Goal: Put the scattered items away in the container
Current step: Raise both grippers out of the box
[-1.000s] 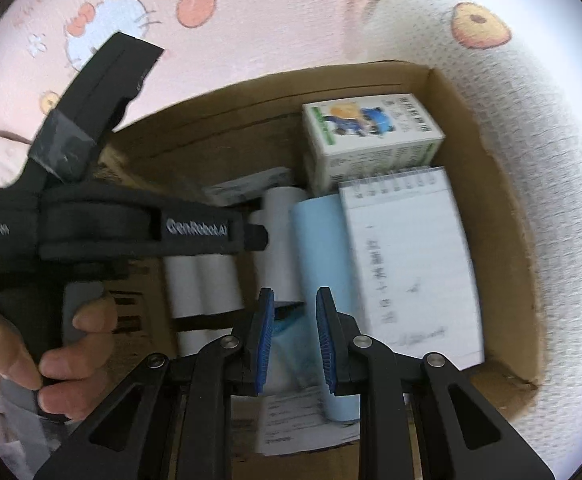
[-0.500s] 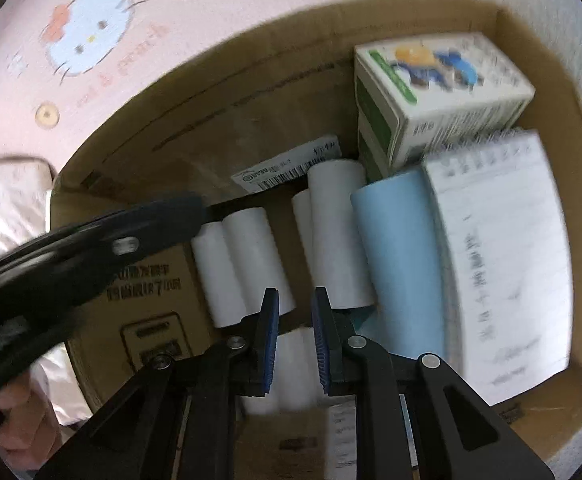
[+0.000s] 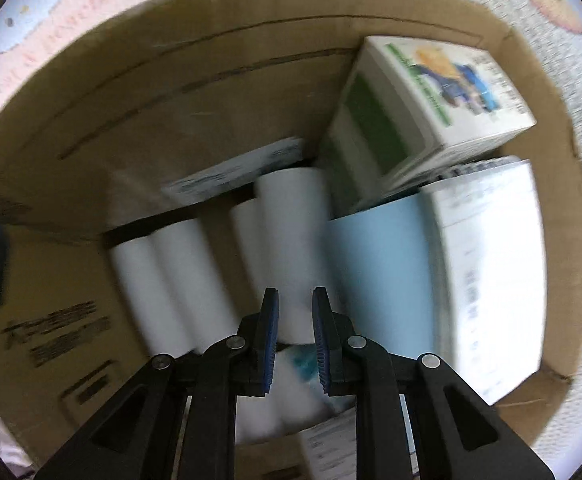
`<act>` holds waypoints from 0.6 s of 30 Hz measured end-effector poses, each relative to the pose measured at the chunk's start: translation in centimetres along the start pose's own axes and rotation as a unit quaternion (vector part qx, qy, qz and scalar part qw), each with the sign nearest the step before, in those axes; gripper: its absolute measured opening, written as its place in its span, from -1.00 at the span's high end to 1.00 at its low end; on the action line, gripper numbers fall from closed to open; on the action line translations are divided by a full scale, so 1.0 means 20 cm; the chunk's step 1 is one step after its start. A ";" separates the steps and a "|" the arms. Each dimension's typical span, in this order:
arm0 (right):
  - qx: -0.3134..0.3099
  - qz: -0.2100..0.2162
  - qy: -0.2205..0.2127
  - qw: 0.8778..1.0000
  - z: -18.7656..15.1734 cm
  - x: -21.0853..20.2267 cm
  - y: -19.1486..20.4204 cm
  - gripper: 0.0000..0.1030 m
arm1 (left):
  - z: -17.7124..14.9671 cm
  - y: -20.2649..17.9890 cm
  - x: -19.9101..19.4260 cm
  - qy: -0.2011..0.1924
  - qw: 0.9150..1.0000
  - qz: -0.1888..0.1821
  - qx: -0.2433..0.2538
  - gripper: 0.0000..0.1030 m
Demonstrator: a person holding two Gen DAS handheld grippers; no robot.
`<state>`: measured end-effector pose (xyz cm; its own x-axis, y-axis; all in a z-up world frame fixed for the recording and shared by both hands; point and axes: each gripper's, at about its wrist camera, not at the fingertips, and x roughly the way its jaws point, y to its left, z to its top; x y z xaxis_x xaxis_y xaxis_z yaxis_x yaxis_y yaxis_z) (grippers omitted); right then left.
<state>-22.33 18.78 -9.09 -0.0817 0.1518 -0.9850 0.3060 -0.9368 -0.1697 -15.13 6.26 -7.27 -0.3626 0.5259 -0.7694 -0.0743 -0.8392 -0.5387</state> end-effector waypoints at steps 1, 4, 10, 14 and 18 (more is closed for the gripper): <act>-0.004 -0.002 0.001 1.000 0.00 0.00 0.01 0.75 | 0.00 0.00 0.00 0.001 1.000 0.001 0.005 0.90; -0.026 -0.027 -0.002 0.999 0.00 0.00 0.05 0.76 | 0.00 0.02 0.01 0.005 1.000 0.008 0.012 0.90; -0.125 -0.144 0.007 0.982 -0.04 0.09 0.24 0.76 | -0.02 0.05 0.06 0.013 0.999 0.042 0.029 1.00; -0.112 -0.118 0.011 0.987 -0.02 0.07 0.21 0.77 | -0.02 0.05 0.03 0.003 0.999 0.046 0.030 1.00; -0.111 -0.136 0.007 0.984 -0.04 0.09 0.24 0.76 | -0.02 0.04 0.02 0.000 0.998 0.054 0.043 0.99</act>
<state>-20.30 14.76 -11.70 -0.1777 0.3935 -0.9020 0.4751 -0.7684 -0.4288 -14.91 5.94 -8.17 -0.3735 0.4318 -0.8210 -0.1144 -0.8998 -0.4211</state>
